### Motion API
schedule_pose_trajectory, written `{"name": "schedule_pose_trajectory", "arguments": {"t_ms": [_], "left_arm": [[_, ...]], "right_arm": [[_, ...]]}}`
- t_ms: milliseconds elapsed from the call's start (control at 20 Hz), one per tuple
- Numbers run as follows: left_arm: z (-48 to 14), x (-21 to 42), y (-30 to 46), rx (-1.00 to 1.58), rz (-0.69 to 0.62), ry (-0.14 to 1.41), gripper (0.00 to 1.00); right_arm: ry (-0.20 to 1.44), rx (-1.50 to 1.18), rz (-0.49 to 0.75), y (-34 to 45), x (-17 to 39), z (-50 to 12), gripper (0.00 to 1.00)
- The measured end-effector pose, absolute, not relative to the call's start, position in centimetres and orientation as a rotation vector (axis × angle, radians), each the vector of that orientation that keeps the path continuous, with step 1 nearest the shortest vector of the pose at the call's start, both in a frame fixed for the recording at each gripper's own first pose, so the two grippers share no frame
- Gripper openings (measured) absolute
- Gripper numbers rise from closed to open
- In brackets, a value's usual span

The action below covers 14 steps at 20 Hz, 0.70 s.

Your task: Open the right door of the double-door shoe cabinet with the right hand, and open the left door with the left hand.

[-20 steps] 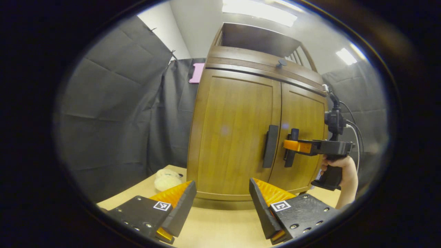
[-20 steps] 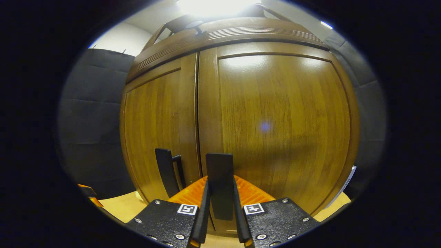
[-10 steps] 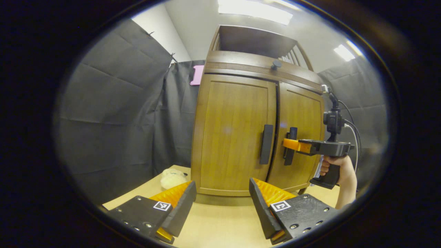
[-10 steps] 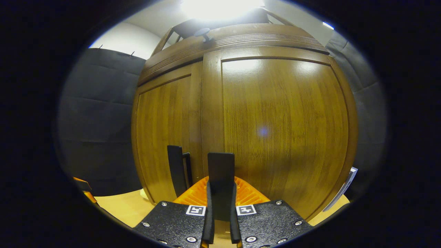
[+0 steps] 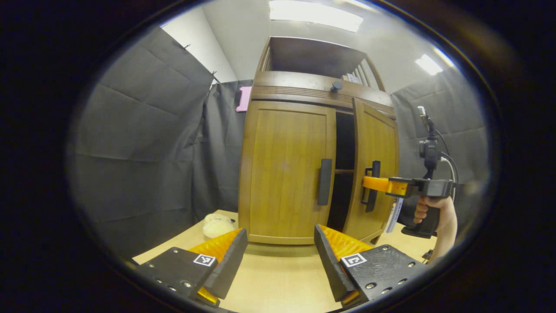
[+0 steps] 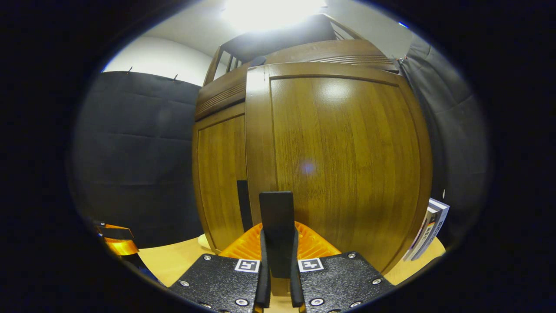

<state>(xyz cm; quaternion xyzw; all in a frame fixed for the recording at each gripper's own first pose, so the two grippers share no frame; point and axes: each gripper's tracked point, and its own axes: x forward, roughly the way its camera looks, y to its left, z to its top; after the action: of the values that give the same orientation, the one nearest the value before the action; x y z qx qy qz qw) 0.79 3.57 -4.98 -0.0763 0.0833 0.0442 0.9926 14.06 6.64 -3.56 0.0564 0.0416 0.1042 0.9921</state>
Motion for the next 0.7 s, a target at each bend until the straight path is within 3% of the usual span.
{"name": "schedule_pose_trajectory", "arguments": {"t_ms": [200, 700], "left_arm": [[-6.5, 2.6, 4.0, -0.197, 0.041, 0.174, 0.89], [-7.4, 8.3, 7.3, -0.200, 0.072, 0.173, 0.89]], "right_arm": [[0.092, 0.128, 0.224, 6.1, 11.4, -3.1, 0.18], [0.071, 0.140, 0.215, 2.5, 6.0, -2.2, 0.18]]}}
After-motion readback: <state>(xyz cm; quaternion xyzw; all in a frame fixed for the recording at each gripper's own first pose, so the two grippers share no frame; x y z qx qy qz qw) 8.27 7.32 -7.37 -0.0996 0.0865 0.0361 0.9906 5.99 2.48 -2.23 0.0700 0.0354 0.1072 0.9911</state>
